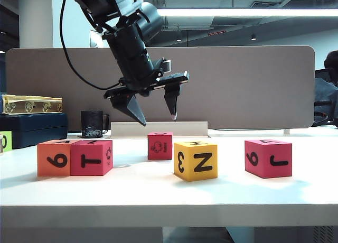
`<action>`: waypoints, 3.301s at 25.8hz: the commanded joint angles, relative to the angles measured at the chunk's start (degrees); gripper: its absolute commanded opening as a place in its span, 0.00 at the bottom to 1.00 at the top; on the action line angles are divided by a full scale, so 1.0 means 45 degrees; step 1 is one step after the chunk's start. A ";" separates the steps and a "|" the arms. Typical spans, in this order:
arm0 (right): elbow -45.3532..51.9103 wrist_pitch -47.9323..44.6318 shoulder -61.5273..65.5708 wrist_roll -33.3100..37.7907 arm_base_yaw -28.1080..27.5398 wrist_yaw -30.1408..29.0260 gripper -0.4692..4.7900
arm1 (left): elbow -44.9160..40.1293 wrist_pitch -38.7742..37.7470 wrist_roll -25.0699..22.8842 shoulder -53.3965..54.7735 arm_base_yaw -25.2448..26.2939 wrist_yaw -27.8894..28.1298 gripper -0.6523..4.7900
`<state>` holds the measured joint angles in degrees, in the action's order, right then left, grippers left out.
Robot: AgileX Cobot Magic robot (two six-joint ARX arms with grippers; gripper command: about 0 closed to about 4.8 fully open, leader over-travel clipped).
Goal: Select the appropriate blocks from the scattered letter blocks on the table and arrange them in a row to spell out "ALOHA".
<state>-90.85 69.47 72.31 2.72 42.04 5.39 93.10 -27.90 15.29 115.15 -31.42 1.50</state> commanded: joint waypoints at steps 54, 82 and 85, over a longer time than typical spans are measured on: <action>-0.0029 -0.0146 -0.0019 0.0053 0.0029 0.0000 0.08 | 0.0117 -0.3055 -0.1248 -0.0767 -0.0131 -0.0481 0.55; -0.0029 -0.0102 -0.0019 0.0053 0.0102 -0.0039 0.08 | 0.0053 -0.6547 -0.0627 -0.1190 -0.0384 -0.1535 0.56; -0.0029 -0.0107 -0.0019 0.0053 0.0102 -0.0044 0.08 | 0.0053 -0.6543 -0.0627 -0.1190 -0.0384 -0.1535 0.57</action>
<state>-90.87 69.45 72.31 2.72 42.39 5.21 93.36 -57.32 12.29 110.13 -33.08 -5.21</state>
